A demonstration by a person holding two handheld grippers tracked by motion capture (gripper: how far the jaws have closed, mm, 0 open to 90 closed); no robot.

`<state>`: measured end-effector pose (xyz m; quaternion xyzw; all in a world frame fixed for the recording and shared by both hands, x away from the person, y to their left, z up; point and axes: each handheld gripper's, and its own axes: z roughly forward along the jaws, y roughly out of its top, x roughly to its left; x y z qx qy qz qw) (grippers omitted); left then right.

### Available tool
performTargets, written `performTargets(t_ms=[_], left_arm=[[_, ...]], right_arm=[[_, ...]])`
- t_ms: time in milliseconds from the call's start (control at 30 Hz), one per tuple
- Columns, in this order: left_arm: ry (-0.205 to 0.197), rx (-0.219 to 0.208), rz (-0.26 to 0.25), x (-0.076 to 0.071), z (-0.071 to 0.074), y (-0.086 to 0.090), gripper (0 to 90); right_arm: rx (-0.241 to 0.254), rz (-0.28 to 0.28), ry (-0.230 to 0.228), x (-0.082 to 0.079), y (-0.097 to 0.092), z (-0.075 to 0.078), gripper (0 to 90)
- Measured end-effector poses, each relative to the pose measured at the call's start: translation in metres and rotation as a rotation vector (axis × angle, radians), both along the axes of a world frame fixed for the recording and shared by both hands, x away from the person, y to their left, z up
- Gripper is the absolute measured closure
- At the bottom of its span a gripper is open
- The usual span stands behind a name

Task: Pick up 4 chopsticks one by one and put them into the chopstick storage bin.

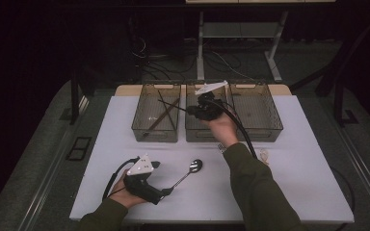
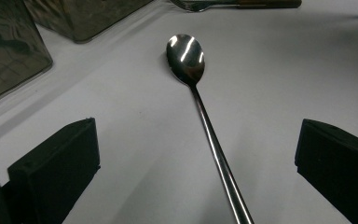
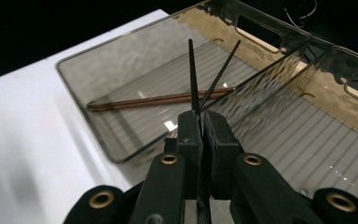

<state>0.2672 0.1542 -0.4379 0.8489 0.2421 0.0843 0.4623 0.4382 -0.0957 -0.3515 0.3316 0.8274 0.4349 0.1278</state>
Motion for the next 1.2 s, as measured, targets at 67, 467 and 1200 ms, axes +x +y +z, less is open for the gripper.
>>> performTargets(t_ms=[67, 467, 1200], left_arm=[[0.004, -0.006, 0.003, -0.001, 0.0, 0.0, 0.0], [-0.001, 0.001, -0.004, 0.0, 0.0, 0.0, 0.0], [-0.003, -0.001, -0.011, -0.001, 0.0, 0.0, 0.0]], right_arm=[[-0.011, 0.0, 0.005, 0.005, 0.008, -0.002, 85.9], [-0.085, -0.027, 0.042, 0.034, 0.058, -0.015, 85.9], [-0.106, -0.019, 0.089, 0.048, 0.089, -0.024, 68.1]])
